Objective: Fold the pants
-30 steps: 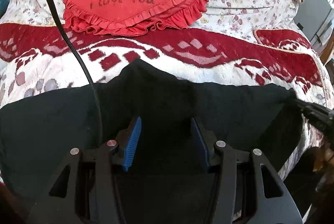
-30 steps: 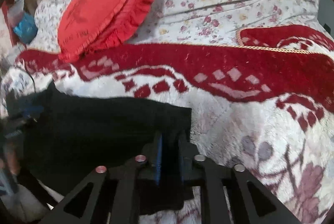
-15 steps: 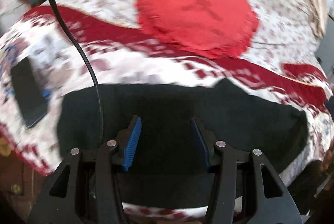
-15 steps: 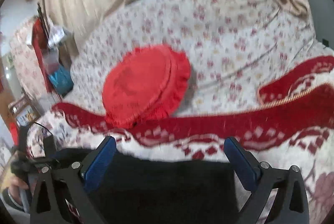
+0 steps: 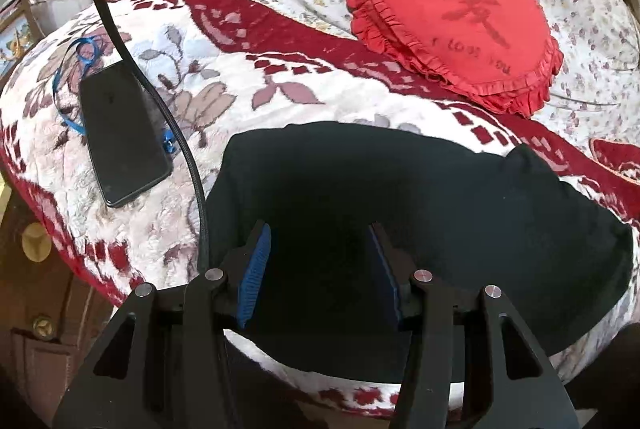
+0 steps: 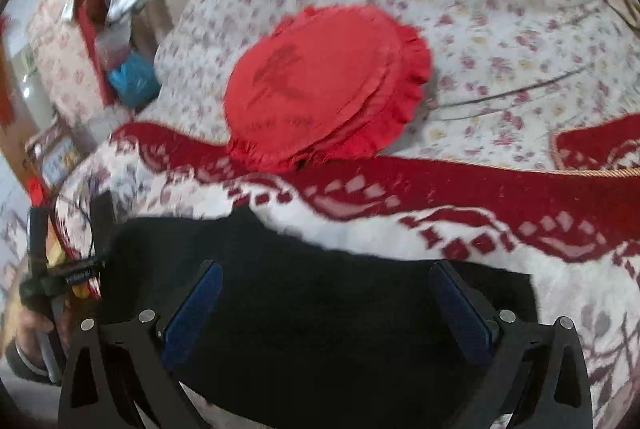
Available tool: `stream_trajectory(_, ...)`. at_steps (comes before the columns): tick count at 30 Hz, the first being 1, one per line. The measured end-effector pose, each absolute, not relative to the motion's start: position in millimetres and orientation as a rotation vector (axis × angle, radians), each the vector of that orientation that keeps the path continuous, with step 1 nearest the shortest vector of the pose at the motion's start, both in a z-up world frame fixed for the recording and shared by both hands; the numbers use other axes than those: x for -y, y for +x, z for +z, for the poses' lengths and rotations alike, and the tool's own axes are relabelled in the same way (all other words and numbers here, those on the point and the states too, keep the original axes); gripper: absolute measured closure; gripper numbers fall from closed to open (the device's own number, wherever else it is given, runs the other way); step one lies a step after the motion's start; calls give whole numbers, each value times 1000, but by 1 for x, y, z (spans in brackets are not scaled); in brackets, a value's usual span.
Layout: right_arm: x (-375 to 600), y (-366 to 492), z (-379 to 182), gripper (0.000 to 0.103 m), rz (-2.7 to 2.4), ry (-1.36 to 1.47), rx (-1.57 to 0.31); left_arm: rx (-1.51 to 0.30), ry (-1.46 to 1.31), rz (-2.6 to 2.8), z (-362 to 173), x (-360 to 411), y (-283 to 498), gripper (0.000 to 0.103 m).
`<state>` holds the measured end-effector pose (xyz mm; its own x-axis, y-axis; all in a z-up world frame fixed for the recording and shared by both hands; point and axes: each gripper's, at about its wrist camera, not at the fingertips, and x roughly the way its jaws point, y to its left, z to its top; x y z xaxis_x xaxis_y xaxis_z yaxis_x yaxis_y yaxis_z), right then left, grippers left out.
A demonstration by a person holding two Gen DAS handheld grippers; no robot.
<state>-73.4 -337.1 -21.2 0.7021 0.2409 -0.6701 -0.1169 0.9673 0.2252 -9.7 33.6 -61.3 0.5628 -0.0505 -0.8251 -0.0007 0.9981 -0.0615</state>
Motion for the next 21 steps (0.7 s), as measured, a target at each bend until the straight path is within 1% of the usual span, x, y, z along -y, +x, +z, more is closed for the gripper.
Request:
stream_trajectory(2, 322, -69, -25, 0, 234, 147, -778, -978, -57, -30, -65, -34, -7, 54)
stream_trajectory(5, 302, -59, -32, 4, 286, 140, -805, -971, -59, -32, -66, -34, -4, 54)
stream_trajectory(7, 286, -50, -38, 10, 307, 116, -830, -974, -63, -34, -68, -35, 0, 54)
stream_trajectory(11, 266, -31, -52, 17, 361, 111, -887, -983, -77, -39, -71, -36, 9, 54)
stream_trajectory(12, 262, -26, -57, 20, 377, 115, -903, -982, -73, -39, -72, -36, 11, 54)
stream_trajectory(13, 257, -21, -63, 22, 386, 117, -917, -979, -67, -40, -72, -35, 12, 53)
stream_trajectory(17, 247, 6, -84, 22, 339, 89, -979, -975, -70, -52, -76, -35, 18, 46)
stream_trajectory(21, 255, 29, -90, 22, 281, 92, -987, -975, -57, -55, -77, -34, 24, 44)
